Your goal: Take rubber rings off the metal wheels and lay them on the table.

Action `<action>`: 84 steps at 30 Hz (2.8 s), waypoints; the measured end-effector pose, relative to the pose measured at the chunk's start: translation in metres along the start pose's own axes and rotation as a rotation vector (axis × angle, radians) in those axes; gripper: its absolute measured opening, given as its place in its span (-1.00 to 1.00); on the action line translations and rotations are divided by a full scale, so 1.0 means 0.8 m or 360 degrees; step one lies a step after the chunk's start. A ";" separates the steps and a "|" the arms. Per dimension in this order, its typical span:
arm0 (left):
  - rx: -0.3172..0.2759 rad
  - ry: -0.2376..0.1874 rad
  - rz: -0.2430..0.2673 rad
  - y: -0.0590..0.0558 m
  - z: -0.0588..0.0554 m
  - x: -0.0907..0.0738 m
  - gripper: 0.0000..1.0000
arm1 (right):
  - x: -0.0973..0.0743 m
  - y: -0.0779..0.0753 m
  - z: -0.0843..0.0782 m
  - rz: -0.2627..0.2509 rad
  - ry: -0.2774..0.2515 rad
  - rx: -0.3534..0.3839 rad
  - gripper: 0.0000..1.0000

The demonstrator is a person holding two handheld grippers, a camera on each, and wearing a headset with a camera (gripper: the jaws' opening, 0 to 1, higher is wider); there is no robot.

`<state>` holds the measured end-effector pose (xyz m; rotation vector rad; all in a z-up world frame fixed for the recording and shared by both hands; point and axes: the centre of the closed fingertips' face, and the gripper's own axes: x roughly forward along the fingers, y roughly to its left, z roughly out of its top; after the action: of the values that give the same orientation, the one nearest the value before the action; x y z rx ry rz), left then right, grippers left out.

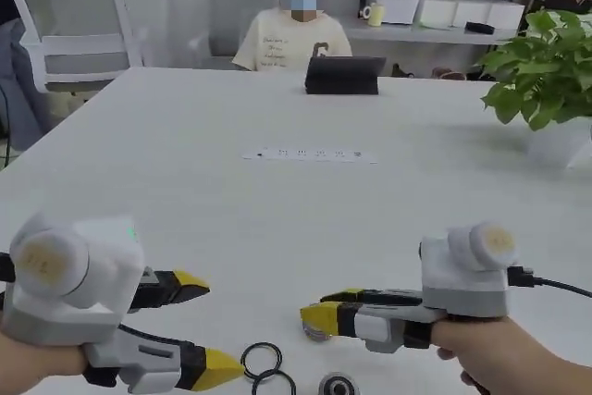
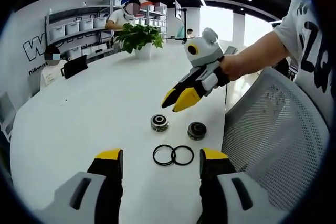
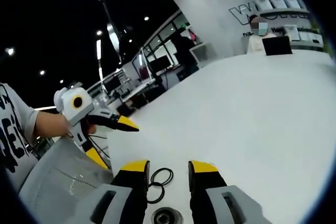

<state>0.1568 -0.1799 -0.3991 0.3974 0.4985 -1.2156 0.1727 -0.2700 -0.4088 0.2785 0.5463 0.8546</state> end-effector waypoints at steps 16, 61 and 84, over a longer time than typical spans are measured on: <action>-0.0002 -0.0053 0.0008 -0.007 0.019 -0.007 0.16 | -0.050 -0.001 0.018 -0.0108 -0.0102 -0.0250 -0.07; 0.0024 -0.0050 0.0059 -0.029 0.013 -0.031 0.40 | -0.120 0.006 -0.039 -0.0230 0.0072 -0.0671 0.38; 0.0039 -0.0043 0.0049 -0.031 0.014 -0.032 0.41 | -0.132 0.006 -0.048 -0.0251 0.0116 -0.0727 0.38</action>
<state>0.1279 -0.1731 -0.3763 0.4078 0.4530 -1.1967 0.0920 -0.3481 -0.4022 -0.2111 0.4199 0.8135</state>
